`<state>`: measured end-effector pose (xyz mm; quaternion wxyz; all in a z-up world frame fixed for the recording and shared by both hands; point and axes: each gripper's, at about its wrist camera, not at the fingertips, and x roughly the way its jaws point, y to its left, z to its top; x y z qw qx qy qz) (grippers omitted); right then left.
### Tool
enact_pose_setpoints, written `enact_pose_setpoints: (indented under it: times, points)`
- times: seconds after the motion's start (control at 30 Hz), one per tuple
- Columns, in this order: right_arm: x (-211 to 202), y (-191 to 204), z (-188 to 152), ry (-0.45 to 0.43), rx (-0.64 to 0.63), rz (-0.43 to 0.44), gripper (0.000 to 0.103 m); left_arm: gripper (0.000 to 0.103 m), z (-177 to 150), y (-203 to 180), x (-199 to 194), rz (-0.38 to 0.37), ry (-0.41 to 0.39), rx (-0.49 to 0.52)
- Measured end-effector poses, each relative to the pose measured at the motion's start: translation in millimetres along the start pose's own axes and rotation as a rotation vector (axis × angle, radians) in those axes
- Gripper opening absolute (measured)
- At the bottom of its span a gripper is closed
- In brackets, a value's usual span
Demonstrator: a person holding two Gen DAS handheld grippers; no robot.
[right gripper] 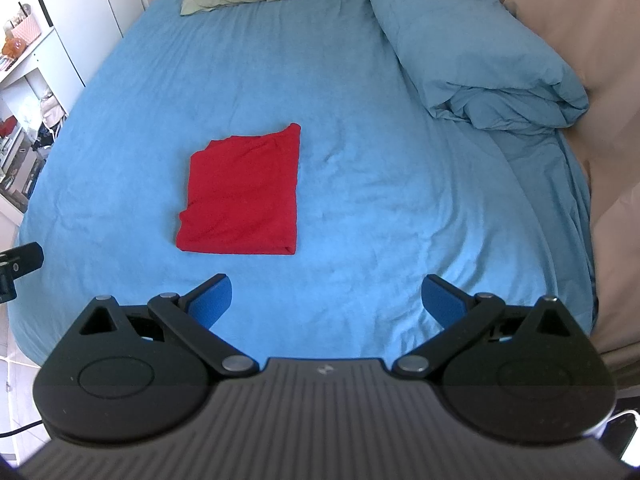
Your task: Fold small clothes
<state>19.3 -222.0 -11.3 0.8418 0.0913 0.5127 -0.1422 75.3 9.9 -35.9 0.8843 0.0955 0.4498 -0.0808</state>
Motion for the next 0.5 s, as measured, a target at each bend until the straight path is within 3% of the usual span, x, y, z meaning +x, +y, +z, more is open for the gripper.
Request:
enact_pose_setpoints:
  times: [0.5]
  points:
    - [-5.0, 7.2, -2.2, -0.028, 0.001, -0.007, 0.103, 0.103, -4.5, 3.3, -6.6, -0.004, -0.055, 0.004]
